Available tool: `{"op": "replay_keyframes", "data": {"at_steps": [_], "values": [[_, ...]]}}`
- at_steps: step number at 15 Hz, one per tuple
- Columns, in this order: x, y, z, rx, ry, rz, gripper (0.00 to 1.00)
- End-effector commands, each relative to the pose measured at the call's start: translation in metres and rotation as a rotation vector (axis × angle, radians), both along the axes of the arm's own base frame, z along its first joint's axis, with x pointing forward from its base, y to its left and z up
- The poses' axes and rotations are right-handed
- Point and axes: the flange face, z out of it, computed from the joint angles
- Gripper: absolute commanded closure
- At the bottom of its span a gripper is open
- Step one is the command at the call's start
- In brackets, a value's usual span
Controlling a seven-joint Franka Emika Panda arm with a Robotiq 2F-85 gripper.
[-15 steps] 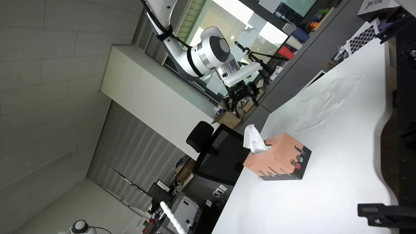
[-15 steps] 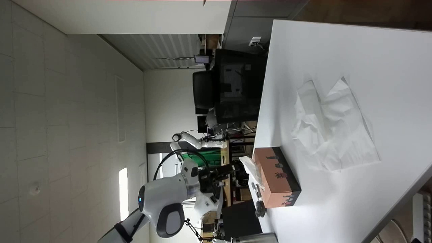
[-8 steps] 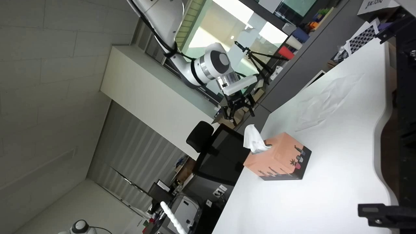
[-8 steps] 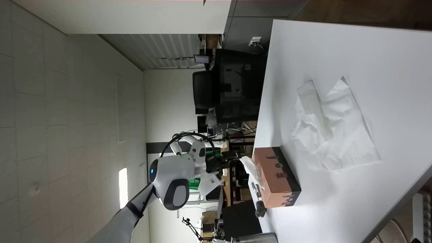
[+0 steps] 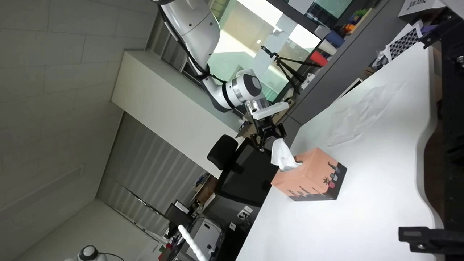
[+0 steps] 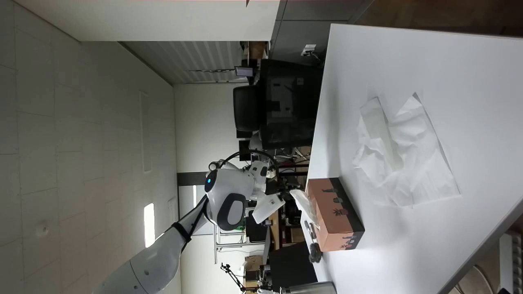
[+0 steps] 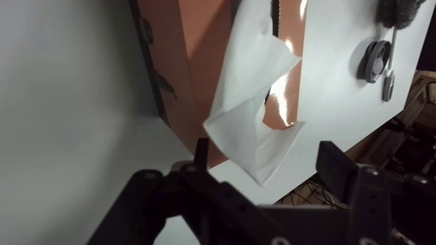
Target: Remove a tissue from the box and put it on the table
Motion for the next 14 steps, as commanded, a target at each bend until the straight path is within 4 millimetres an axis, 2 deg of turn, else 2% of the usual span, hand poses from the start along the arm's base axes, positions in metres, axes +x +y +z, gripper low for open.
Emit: {"op": "replay_keyframes", "data": {"at_steps": [1, 6, 8, 10, 14], "values": [[0.020, -0.005, -0.003, 0.076, 0.049, 0.016, 0.49], [0.026, -0.021, -0.012, 0.157, 0.266, 0.012, 0.83], [0.029, -0.029, -0.009, 0.188, 0.322, 0.001, 0.95], [0.032, -0.038, -0.003, 0.219, 0.346, -0.011, 1.00], [0.037, -0.060, 0.030, 0.254, 0.324, -0.048, 1.00]]}}
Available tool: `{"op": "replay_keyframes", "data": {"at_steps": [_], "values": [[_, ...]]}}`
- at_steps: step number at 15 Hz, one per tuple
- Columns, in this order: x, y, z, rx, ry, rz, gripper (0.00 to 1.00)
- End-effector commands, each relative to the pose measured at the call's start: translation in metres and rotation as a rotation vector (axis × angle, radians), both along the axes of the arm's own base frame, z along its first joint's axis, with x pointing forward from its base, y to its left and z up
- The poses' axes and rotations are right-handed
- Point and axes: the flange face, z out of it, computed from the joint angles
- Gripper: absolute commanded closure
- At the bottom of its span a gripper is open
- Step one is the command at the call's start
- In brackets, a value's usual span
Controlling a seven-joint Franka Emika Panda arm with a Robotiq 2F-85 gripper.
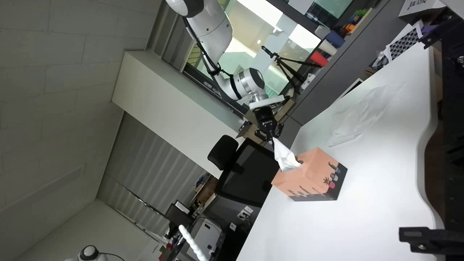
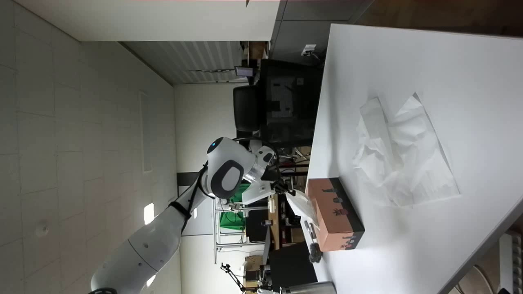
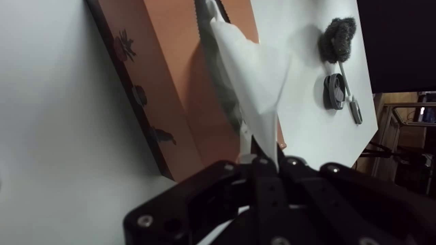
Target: Remove a tissue from the box and put it on the table
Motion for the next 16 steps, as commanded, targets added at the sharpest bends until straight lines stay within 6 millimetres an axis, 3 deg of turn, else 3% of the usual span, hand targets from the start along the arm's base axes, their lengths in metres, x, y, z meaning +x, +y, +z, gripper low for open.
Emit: {"op": "replay_keyframes", "data": {"at_steps": [1, 10, 13, 16], "values": [[0.010, -0.022, 0.037, 0.022, 0.006, -0.056, 1.00], [0.004, -0.078, 0.105, -0.195, -0.132, -0.182, 1.00], [-0.003, -0.103, 0.116, -0.335, -0.136, -0.198, 1.00], [-0.010, -0.123, 0.112, -0.514, -0.131, -0.207, 1.00]]}}
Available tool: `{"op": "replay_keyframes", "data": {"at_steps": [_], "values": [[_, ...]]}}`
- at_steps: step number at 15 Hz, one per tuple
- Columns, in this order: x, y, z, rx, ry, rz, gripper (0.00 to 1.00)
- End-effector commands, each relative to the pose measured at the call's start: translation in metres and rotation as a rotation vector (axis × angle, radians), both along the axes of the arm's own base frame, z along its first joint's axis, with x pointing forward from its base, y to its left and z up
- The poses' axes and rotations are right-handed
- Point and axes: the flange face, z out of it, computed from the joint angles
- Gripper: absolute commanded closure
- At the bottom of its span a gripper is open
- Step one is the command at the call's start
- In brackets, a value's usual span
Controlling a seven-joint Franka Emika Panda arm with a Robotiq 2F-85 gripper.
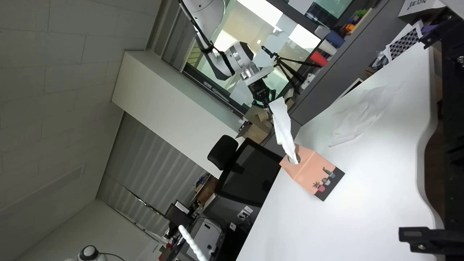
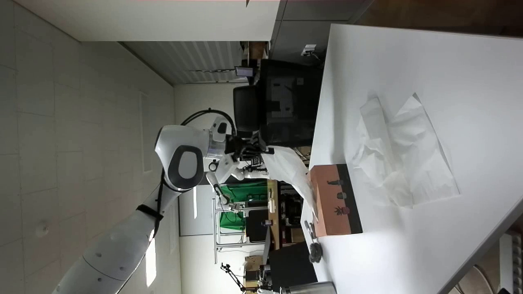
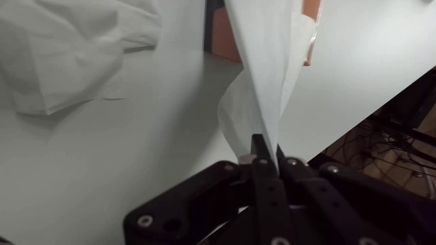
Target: Remove a tissue from the box and put it on the table
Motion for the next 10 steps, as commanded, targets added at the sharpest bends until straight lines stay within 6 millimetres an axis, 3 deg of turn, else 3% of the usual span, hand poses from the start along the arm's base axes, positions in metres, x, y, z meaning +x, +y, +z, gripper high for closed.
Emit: {"op": "replay_keyframes", "data": {"at_steps": [1, 4, 10], "values": [[-0.013, -0.015, -0.001, -0.181, 0.035, -0.059, 1.00], [-0.021, -0.024, -0.023, -0.347, 0.069, -0.077, 1.00], [-0.033, -0.025, -0.083, -0.635, 0.156, -0.066, 1.00]]}}
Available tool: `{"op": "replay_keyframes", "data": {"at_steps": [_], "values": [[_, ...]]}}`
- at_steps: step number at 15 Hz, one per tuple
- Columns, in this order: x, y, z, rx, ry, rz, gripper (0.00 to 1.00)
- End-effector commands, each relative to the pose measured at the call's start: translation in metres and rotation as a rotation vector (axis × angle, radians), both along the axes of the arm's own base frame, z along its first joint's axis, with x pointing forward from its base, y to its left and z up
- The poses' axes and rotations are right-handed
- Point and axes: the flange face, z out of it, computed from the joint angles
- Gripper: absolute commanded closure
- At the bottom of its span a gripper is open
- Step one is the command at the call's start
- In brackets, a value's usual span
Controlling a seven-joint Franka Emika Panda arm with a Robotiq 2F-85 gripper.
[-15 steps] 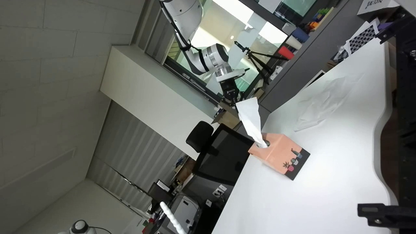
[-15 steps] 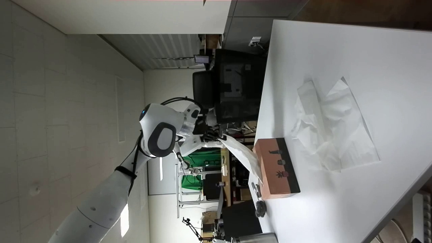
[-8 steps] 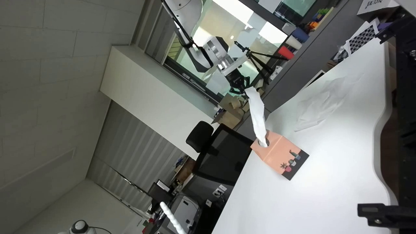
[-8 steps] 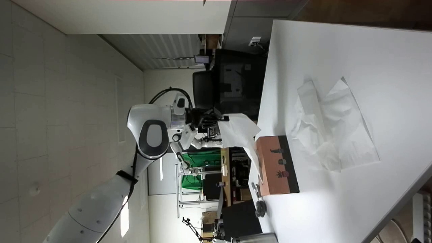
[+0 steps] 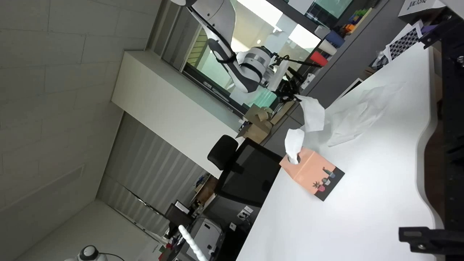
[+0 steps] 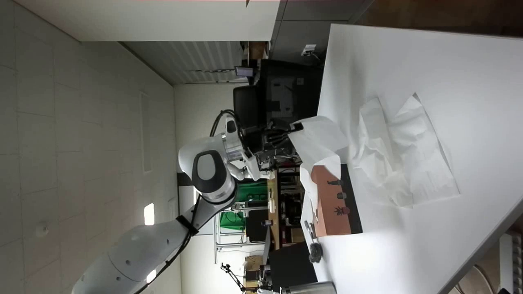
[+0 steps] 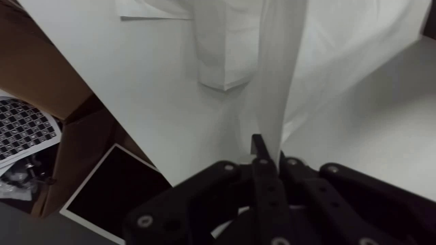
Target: Remove a tissue from the box and put it on the table
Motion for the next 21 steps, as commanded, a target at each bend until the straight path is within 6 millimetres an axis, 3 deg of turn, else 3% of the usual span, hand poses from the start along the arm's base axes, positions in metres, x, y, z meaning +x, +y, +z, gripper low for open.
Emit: {"op": "replay_keyframes", "data": {"at_steps": [1, 6, 17, 21], "values": [[-0.006, 0.003, -0.027, -0.151, 0.068, -0.018, 1.00], [-0.009, 0.013, -0.060, -0.240, 0.155, 0.005, 1.00], [0.002, 0.060, -0.126, -0.034, 0.089, -0.070, 1.00], [0.001, 0.067, -0.151, -0.010, 0.074, -0.087, 1.00]]}}
